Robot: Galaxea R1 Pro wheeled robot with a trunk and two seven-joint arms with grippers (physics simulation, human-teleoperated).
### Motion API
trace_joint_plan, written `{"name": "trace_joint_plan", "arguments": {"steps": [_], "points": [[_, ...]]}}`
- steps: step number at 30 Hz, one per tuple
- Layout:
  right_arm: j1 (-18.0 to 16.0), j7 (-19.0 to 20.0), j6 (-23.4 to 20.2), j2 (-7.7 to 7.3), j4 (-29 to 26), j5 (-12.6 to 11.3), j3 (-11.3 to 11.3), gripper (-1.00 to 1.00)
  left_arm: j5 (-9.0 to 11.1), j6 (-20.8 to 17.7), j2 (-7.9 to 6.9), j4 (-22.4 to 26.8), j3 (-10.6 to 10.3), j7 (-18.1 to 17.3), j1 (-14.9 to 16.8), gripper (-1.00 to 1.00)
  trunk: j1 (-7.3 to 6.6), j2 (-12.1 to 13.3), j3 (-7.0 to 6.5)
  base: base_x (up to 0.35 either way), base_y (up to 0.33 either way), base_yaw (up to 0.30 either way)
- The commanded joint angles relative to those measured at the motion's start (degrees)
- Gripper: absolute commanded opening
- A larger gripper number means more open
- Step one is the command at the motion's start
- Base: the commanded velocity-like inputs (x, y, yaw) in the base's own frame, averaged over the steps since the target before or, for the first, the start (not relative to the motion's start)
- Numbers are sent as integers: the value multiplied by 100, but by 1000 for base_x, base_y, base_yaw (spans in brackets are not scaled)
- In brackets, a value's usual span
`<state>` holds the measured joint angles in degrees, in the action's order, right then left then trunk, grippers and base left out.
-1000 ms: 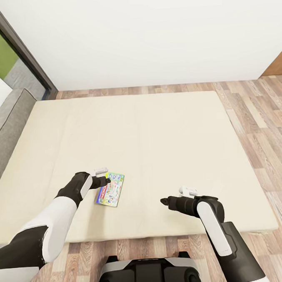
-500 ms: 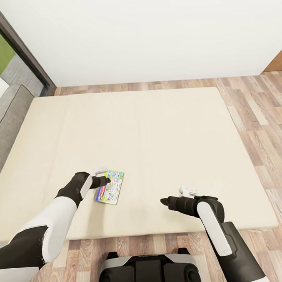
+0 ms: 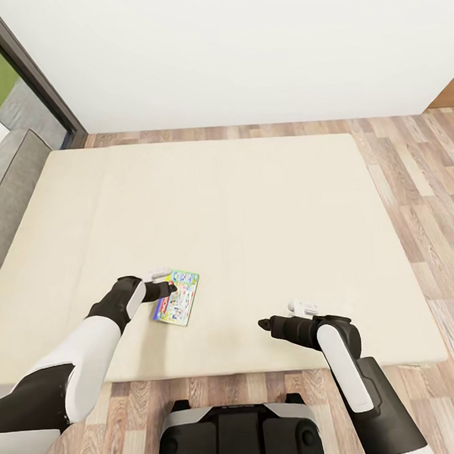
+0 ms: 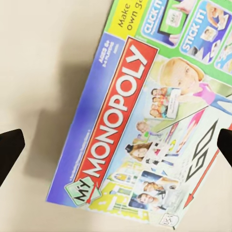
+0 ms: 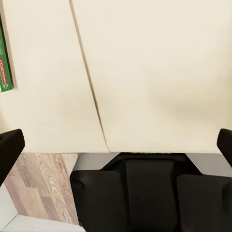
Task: Put all the toys in the child's room - the three board games (two on the bed and one on the table), the two jigsaw puzzles on the table, and the tennis ball on the table - inside the toy box on the table in the child's room.
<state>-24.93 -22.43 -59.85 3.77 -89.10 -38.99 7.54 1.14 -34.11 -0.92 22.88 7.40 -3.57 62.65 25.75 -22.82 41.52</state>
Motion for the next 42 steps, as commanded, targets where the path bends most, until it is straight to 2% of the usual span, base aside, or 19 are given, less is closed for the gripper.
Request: {"name": "trace_joint_plan", "arguments": {"steps": [1,9,15,16,22,29,36,42], "points": [[-3,-55,-15,-1,-12,-56,-1,100,13,-40,-8,25,32,-71,2,100,3,-9,16,0,0,0],[-3,58,-15,-12,-52,-71,-80,100,-3,-81,-20,134,17,-336,2,100,3,-9,92,0,0,0],[-3,481,-15,-15,-99,-96,-152,100,-7,-85,-22,155,12,-396,2,100,3,-9,149,0,0,0],[-3,778,-15,-21,-108,-101,-190,100,-8,-86,-22,158,10,-406,2,100,3,-9,158,0,0,0],[-3,1951,-15,-31,-121,-104,-370,100,-9,-87,-22,163,8,-420,2,100,3,-9,215,0,0,0],[-3,3212,-15,-77,-124,-106,-756,100,-9,-87,-22,164,8,-424,2,100,3,-9,281,0,0,0],[-3,4077,-15,-253,-125,-108,-1029,100,-10,-87,-21,165,1,-421,2,100,3,-9,347,0,0,0],[-2,4438,-15,-331,-125,-108,-1092,100,-9,-88,-19,165,-1,-420,2,100,3,-9,403,0,0,0]]}}
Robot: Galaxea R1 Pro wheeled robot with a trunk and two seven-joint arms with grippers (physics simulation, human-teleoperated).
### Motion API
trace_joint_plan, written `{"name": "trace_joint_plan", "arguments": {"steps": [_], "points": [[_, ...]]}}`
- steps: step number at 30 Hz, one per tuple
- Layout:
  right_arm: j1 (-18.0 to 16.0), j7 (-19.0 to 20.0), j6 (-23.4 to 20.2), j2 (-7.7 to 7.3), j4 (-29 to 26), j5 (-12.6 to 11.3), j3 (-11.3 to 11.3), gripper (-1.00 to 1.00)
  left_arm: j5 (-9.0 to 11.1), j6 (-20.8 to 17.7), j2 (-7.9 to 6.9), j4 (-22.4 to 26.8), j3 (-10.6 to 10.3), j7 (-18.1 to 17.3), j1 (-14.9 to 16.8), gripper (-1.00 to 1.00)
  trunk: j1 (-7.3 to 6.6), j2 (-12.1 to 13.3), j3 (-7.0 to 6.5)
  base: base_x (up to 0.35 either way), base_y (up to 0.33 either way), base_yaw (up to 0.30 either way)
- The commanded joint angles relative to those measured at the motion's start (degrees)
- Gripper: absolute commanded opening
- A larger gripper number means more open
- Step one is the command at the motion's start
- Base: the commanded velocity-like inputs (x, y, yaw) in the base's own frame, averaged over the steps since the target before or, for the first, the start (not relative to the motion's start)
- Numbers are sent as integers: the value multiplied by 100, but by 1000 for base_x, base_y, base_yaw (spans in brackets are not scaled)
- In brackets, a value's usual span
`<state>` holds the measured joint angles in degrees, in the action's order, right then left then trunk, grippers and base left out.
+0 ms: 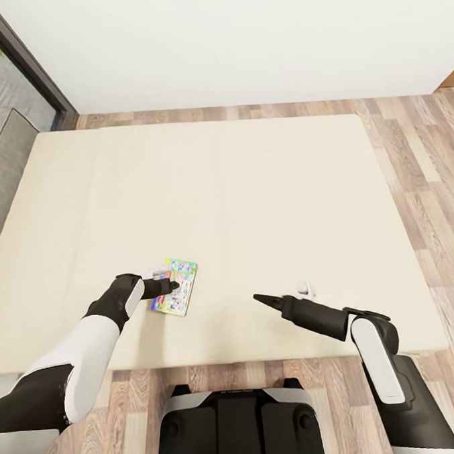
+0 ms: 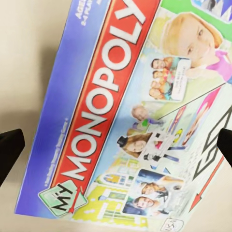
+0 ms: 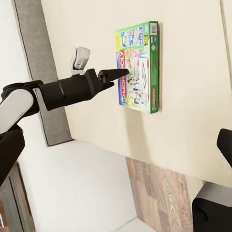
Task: Put all the toys in the child's room - the three board games (two on the bed and one on the table), the two jigsaw puzzles on the table, and the tennis ball on the table - inside the toy box on the table in the child's room.
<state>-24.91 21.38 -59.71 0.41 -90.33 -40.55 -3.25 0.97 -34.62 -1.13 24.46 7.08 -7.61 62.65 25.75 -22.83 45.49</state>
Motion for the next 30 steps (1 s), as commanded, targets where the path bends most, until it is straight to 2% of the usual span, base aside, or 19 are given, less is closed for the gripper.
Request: {"name": "trace_joint_plan", "arguments": {"steps": [1,21,30], "points": [[-4,83,-29,-1,-2,49,-17,100,8,-36,2,6,30,-17,2,100,3,-9,16,0,0,0],[3,172,-29,-24,14,88,-32,100,7,-25,-1,8,30,-21,2,100,3,-9,202,0,0,0],[21,160,-29,-24,38,92,-27,100,7,-14,-1,6,30,-21,2,100,3,-9,223,0,0,0]]}}
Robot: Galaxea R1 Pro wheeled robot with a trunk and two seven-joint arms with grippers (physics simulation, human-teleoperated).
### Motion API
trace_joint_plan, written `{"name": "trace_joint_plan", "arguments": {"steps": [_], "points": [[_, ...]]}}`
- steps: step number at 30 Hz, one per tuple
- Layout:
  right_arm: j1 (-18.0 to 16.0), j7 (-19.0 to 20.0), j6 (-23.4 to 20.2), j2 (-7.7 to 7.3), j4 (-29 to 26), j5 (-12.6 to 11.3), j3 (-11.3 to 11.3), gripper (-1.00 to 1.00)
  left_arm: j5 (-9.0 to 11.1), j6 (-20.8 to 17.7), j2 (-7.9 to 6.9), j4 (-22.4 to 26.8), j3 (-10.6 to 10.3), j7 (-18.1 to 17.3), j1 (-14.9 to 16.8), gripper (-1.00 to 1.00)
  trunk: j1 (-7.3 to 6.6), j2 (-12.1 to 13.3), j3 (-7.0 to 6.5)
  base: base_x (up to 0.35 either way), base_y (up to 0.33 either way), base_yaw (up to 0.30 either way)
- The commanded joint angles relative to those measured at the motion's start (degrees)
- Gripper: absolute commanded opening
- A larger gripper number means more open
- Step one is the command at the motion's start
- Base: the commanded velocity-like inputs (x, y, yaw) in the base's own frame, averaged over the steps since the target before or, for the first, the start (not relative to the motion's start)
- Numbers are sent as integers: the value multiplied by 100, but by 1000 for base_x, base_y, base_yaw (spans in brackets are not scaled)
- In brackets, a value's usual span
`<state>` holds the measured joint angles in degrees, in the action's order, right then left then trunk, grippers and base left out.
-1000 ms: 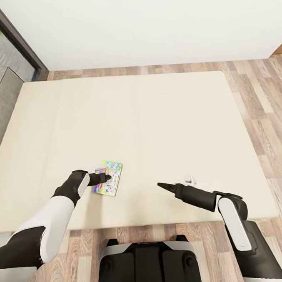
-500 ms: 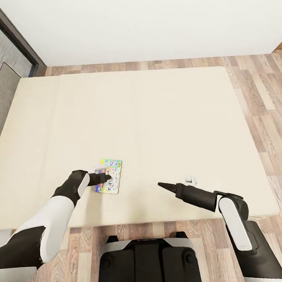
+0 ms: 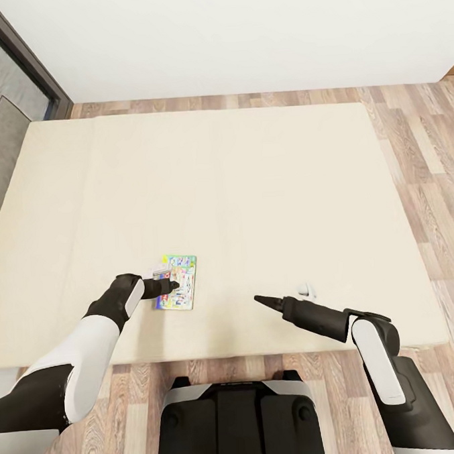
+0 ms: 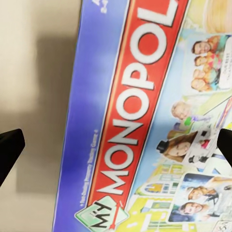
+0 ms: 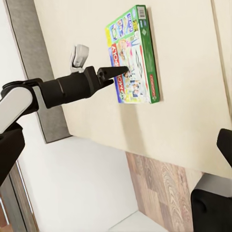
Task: Put all the toys in the child's room - the three board games (two on the bed and one on the table), the two jigsaw puzzles on the table, and the tennis ball on the table - inside the toy box on the table in the child's room.
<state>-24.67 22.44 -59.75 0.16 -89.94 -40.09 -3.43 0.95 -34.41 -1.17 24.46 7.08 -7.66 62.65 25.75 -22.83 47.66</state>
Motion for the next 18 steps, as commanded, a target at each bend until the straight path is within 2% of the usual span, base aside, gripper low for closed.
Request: {"name": "trace_joint_plan", "arguments": {"steps": [1,18], "points": [[-3,54,-25,2,1,46,-9,100,7,-35,3,6,31,-16,1,100,3,-9,6,0,0,0],[3,47,-25,2,19,54,-9,100,10,-38,3,9,31,-30,1,100,3,-9,8,0,0,0]]}}
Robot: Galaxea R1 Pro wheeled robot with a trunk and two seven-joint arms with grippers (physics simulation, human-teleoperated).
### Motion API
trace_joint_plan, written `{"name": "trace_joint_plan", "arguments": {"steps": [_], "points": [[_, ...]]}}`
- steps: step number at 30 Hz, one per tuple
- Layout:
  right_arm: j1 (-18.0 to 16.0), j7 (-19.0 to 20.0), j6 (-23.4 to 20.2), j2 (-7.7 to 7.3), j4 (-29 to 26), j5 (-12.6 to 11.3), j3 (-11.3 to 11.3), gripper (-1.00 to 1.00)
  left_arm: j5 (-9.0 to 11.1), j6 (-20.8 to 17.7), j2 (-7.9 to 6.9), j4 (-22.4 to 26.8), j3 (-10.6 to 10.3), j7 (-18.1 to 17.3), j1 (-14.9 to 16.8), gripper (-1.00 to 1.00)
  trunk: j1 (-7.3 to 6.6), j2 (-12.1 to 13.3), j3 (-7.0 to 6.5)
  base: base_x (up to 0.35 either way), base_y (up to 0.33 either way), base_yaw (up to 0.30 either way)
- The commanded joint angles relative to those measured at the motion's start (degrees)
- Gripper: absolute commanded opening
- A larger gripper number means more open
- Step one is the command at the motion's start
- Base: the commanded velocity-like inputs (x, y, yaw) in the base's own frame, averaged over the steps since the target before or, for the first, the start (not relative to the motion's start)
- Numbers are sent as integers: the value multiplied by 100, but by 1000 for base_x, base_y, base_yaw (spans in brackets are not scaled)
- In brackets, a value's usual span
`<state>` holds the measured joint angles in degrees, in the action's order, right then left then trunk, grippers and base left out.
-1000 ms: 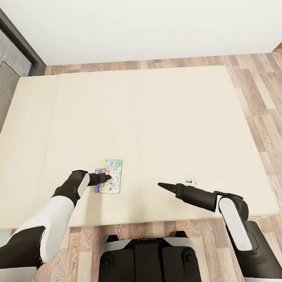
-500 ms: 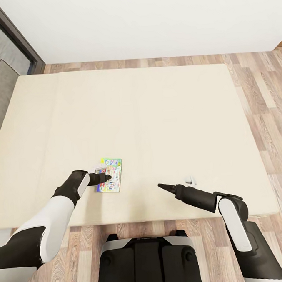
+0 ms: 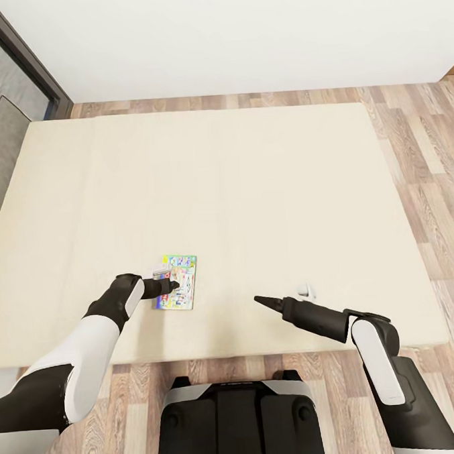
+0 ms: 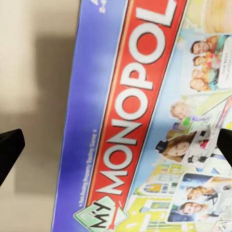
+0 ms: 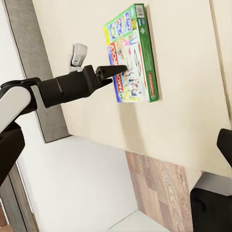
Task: Put all the toys in the child's room - the three board games (two on the bed and one on the table), the two jigsaw puzzles on the table, and the tennis ball on the table - inside the toy box on the table in the child's room.
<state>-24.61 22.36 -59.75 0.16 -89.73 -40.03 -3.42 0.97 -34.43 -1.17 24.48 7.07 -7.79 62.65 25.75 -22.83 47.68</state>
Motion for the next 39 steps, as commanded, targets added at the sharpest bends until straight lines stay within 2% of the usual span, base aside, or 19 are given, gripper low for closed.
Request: {"name": "trace_joint_plan", "arguments": {"steps": [1,39], "points": [[-2,55,-25,2,-1,47,-9,100,10,-36,3,6,31,-21,1,100,3,-9,6,0,0,0],[-6,49,-25,2,8,48,-8,100,44,-27,3,4,48,-38,1,100,3,-9,6,0,-5,0]]}}
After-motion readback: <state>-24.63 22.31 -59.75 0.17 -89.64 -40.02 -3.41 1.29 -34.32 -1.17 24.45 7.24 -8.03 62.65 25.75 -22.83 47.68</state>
